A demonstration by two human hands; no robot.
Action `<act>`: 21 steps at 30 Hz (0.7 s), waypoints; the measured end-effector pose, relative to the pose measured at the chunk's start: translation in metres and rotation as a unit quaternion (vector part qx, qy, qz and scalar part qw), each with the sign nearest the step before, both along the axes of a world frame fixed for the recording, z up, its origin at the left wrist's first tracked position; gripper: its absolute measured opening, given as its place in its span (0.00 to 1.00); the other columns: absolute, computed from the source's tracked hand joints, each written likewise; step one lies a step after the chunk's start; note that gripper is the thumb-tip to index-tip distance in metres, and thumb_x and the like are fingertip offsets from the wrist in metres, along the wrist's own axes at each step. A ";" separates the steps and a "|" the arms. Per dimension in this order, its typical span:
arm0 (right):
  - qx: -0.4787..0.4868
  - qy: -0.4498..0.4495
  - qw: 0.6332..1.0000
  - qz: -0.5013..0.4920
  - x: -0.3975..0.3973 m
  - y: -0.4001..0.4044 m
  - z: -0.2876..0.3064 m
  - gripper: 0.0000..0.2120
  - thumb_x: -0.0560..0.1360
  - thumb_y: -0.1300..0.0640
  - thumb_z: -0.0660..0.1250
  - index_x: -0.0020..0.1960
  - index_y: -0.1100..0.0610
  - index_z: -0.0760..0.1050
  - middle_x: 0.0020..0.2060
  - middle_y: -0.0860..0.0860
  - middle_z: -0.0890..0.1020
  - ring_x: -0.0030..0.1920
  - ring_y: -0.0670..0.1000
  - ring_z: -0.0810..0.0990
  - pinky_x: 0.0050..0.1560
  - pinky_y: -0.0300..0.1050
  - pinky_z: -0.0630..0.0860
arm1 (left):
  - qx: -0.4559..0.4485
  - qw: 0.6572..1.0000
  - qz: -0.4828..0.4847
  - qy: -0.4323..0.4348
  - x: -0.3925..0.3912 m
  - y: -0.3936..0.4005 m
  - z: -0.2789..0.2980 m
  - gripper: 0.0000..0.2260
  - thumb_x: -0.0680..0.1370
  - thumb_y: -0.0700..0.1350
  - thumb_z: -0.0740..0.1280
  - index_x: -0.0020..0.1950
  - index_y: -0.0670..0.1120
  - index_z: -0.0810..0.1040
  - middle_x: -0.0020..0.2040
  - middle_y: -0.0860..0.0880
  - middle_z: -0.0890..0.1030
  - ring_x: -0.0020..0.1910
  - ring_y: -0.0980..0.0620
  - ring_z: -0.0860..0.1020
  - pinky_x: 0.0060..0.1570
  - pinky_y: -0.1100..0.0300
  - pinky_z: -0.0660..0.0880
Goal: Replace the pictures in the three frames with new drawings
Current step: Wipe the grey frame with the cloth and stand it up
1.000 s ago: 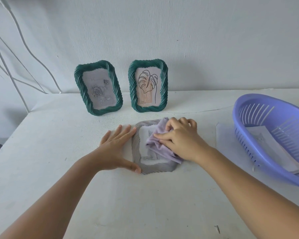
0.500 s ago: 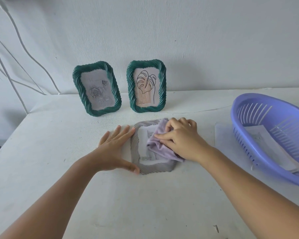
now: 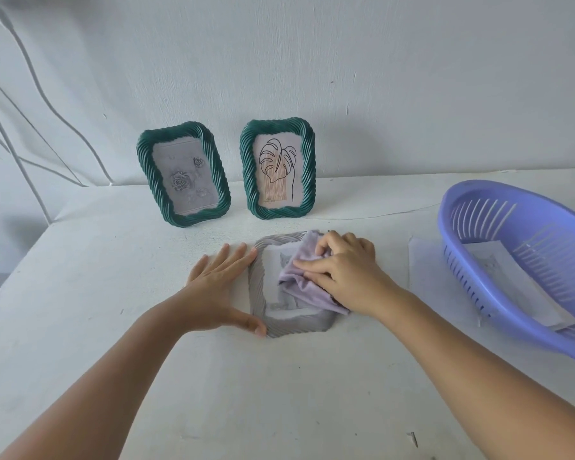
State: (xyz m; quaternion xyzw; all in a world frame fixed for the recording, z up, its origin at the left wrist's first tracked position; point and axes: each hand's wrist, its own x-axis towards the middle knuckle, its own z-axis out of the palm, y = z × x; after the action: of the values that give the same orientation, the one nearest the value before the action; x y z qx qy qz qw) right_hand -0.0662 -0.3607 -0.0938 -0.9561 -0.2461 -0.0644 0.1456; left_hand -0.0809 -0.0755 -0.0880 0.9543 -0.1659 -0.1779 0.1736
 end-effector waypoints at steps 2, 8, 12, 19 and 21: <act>0.024 -0.007 1.000 -0.017 0.002 0.010 -0.007 0.12 0.80 0.44 0.66 0.62 0.37 0.81 0.53 0.48 0.74 0.53 0.54 0.70 0.59 0.58 0.67 | 0.001 1.000 0.001 -0.002 0.000 0.000 0.000 0.63 0.56 0.82 0.68 0.81 0.64 0.38 0.81 0.63 0.37 0.77 0.61 0.29 0.78 0.49 0.32; 0.031 0.013 0.999 -0.021 -0.002 0.007 -0.010 0.17 0.80 0.38 0.58 0.65 0.34 0.78 0.57 0.47 0.73 0.56 0.53 0.69 0.61 0.55 0.64 | 0.013 1.000 0.002 0.006 0.001 -0.001 0.005 0.63 0.57 0.81 0.69 0.81 0.63 0.37 0.81 0.62 0.37 0.78 0.59 0.31 0.78 0.50 0.33; 0.033 0.020 0.999 -0.027 -0.006 0.009 -0.008 0.20 0.80 0.35 0.53 0.65 0.34 0.77 0.57 0.47 0.72 0.56 0.53 0.70 0.61 0.56 0.65 | -0.069 0.994 0.079 0.017 0.000 -0.003 0.021 0.58 0.59 0.78 0.71 0.82 0.63 0.47 0.81 0.59 0.55 0.80 0.54 0.48 0.79 0.46 0.50; 0.015 0.036 0.999 -0.012 -0.010 0.005 -0.005 0.24 0.80 0.35 0.50 0.70 0.38 0.73 0.61 0.47 0.70 0.58 0.53 0.68 0.66 0.57 0.63 | -0.145 0.969 0.155 -0.124 0.000 -0.053 0.032 0.25 0.81 0.55 0.66 0.77 0.54 0.67 0.51 0.58 0.81 0.47 0.53 0.77 0.55 0.53 0.75; 0.020 0.043 0.999 -0.010 -0.010 0.003 -0.006 0.25 0.80 0.35 0.50 0.72 0.38 0.71 0.62 0.46 0.69 0.59 0.53 0.68 0.68 0.57 0.61 | -0.146 0.970 0.160 -0.112 0.000 -0.068 0.030 0.26 0.80 0.54 0.68 0.77 0.53 0.66 0.47 0.57 0.82 0.46 0.53 0.79 0.53 0.54 0.77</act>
State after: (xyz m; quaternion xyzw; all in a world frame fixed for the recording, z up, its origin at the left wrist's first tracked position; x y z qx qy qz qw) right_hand -0.0761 -0.3575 -0.1003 -0.9573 -0.2286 -0.0293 0.1744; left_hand -0.0812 -0.1437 -0.0581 0.9468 -0.0541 -0.0135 0.3170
